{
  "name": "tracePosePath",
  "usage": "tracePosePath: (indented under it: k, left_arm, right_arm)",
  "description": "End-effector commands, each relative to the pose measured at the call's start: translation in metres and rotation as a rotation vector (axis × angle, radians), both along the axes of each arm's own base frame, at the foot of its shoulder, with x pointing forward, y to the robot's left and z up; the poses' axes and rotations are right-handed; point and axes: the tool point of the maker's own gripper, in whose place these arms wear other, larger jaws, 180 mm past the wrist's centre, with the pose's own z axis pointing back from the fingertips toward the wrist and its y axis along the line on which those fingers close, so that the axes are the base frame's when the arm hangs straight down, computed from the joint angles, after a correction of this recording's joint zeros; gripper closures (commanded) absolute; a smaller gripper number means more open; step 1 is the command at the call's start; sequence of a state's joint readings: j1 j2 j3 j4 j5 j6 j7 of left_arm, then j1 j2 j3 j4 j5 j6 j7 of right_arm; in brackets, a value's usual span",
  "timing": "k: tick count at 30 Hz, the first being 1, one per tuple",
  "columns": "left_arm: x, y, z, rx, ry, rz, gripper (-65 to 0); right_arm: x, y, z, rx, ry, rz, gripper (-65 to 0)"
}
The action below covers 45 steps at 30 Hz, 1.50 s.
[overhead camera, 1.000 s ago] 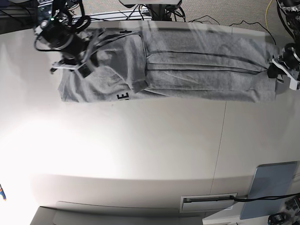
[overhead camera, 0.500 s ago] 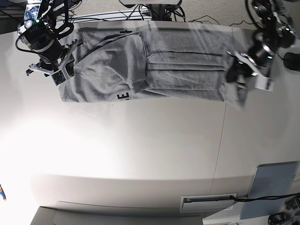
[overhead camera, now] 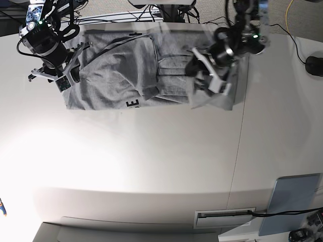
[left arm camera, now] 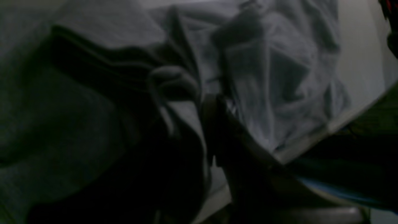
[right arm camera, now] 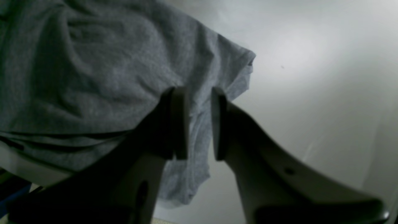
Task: Fold the T-shirt properly
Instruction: 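Move the left gripper down onto the strip's other end and grasp it, then fold the grasped end with the left gripper toward the right gripper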
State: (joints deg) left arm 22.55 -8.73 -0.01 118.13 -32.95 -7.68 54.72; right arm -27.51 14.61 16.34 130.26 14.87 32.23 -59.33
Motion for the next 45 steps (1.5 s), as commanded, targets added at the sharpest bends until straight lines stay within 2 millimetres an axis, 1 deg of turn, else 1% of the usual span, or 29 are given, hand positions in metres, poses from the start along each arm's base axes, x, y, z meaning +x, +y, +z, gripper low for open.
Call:
tracePosePath:
  k: [1, 7, 8, 11, 12, 13, 14, 16, 17, 19, 23, 25, 27, 30, 31, 32, 33, 36, 39, 42, 45]
  left_arm:
    - [0.005, -0.006, 0.009, -0.018, -0.033, 0.001, 0.0]
    - [0.004, -0.027, 0.014, -0.039, -0.056, -0.037, -0.4]
    - [0.004, -0.030, 0.016, -0.047, -0.062, -0.043, -6.0]
    - [0.004, -0.042, 0.025, -0.078, -0.116, -0.083, -26.2]
    - [0.003, -0.048, 0.029, -0.090, -0.143, -0.109, -31.2]
    - [0.002, -0.054, 0.034, -0.108, -0.171, -0.141, -34.1]
    - [0.000, -0.059, 0.038, -0.127, -0.186, -0.165, -34.6]
    - [-0.004, -0.069, 0.049, -0.182, -0.221, -0.223, -34.6]
    - [-0.005, -0.071, 0.052, -0.192, -0.234, -0.241, -34.6]
    - [-0.004, -0.068, 0.050, -0.168, -0.238, -0.254, -34.6]
    - [-0.003, -0.043, 0.029, -0.031, -0.192, -0.270, -34.6]
    - [-0.005, -0.030, 0.022, 0.011, -0.168, -0.274, -34.6]
    - [-0.002, -0.017, 0.018, 0.042, -0.156, -0.247, -34.6]
    - [0.007, 0.003, 0.009, 0.115, -0.156, -0.164, -33.7]
    - [0.010, 0.007, 0.005, 0.136, -0.157, -0.142, -31.6]
    - [0.012, 0.010, 0.002, 0.145, -0.162, -0.131, -27.8]
    - [0.014, 0.010, 0.000, 0.143, -0.167, -0.124, -22.3]
    - [0.015, 0.007, -0.007, 0.122, -0.187, -0.134, 0.0]
    - [0.021, 0.008, -0.014, 0.112, -0.182, -0.123, 0.0]
    - [0.032, 0.014, -0.028, 0.148, -0.152, -0.101, 0.0]
    - [0.038, 0.003, -0.039, 0.160, -0.137, -0.146, 0.0]
  right_arm:
    - [0.004, 0.002, 0.009, 0.000, -0.038, 0.014, -13.2]
    - [0.004, 0.002, 0.009, 0.000, -0.038, 0.014, -13.2]
    - [0.004, 0.002, 0.009, 0.000, -0.038, 0.014, -13.2]
    - [0.004, 0.002, 0.009, 0.000, -0.039, 0.014, -13.2]
    - [0.004, 0.002, 0.009, 0.000, -0.038, 0.014, -13.2]
    - [0.004, 0.002, 0.009, 0.000, -0.038, 0.014, -13.2]
    - [0.005, 0.002, 0.009, 0.000, -0.039, 0.014, -13.2]
    - [0.004, 0.002, 0.009, 0.000, -0.038, 0.015, -13.2]
    - [0.004, 0.001, 0.009, -0.001, -0.038, 0.014, -13.2]
    - [0.004, 0.001, 0.009, -0.002, -0.037, 0.014, -13.2]
    - [0.004, 0.001, 0.009, -0.002, -0.037, 0.014, -13.2]
    - [0.004, 0.001, 0.009, -0.002, -0.037, 0.013, -13.2]
    - [0.004, 0.001, 0.009, -0.002, -0.038, 0.014, -13.2]
    - [0.004, 0.001, 0.009, -0.001, -0.038, 0.014, -13.2]
    - [0.004, 0.001, 0.009, -0.001, -0.038, 0.014, -13.2]
    - [0.004, 0.001, 0.009, -0.001, -0.037, 0.014, -13.2]
    - [0.004, 0.001, 0.009, -0.001, -0.037, 0.013, -13.2]
    - [0.004, 0.001, 0.009, -0.002, -0.037, 0.013, -13.2]
    - [0.004, 0.001, 0.009, -0.002, -0.035, 0.013, -13.2]
    - [0.004, 0.001, 0.009, -0.002, -0.035, 0.013, -13.2]
    - [0.004, 0.001, 0.009, -0.002, -0.035, 0.013, -13.2]
